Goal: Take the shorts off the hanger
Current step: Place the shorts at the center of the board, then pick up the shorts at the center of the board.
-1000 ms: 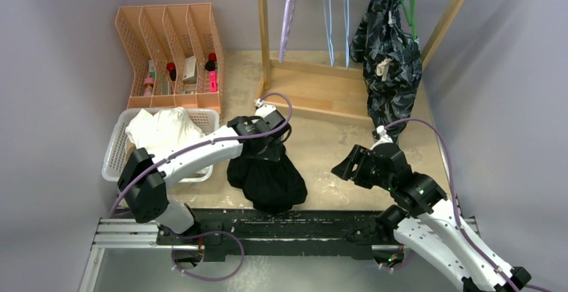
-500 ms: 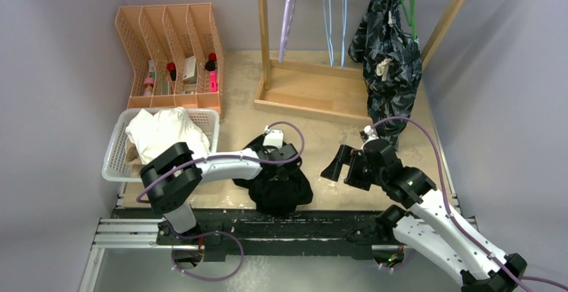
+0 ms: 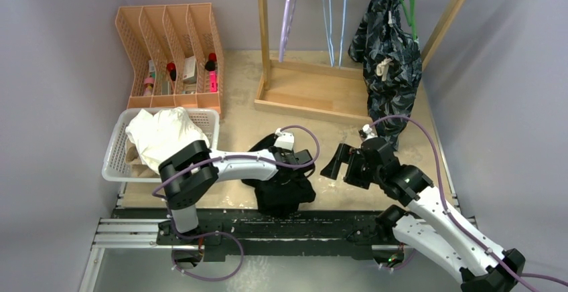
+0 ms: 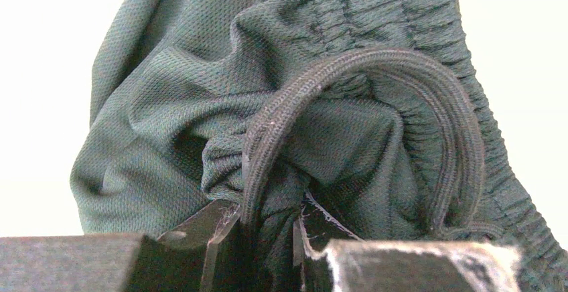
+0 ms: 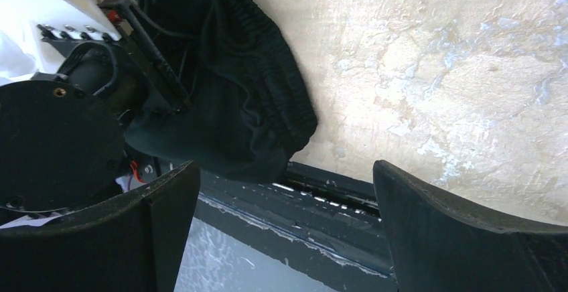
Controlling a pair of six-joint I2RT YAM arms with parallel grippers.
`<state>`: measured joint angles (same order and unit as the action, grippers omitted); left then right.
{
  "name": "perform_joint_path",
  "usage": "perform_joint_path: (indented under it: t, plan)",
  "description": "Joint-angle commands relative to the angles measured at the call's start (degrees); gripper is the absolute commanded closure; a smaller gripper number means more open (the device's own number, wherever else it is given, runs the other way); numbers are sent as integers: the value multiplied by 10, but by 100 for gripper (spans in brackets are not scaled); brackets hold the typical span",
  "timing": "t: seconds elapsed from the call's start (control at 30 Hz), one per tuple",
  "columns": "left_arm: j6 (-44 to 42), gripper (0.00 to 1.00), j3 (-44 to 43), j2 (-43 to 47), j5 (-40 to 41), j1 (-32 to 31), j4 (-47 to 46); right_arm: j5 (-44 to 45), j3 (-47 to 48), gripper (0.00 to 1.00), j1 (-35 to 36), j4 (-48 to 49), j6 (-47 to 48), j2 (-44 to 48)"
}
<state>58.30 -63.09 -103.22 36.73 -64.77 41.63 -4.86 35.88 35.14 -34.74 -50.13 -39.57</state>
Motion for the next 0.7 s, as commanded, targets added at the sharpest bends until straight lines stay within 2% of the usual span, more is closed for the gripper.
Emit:
perform_joint_path:
  t: [0.0, 0.2, 0.37, 0.43, 0.53, 0.67]
  plan:
    - [23, 100, -18, 56, 42, 4, 63, 21, 11, 0, 1, -23, 7, 14]
    - [8, 100, -41, 161, 87, 50, 89, 39, 5, 0, 1, -27, 13, 29]
    - [-16, 100, -110, 245, 115, 85, 138, 30, -15, 0, 1, 2, 5, 45]
    - [-48, 100, -128, 273, 140, 89, 131, 25, -15, 0, 2, -5, 7, 48]
    - [-90, 100, -153, 286, 194, 118, 133, 23, -8, 0, 1, -28, 12, 49]
    - [-121, 100, -247, 265, 200, 180, 183, 34, 1, 0, 1, -47, 20, 55]
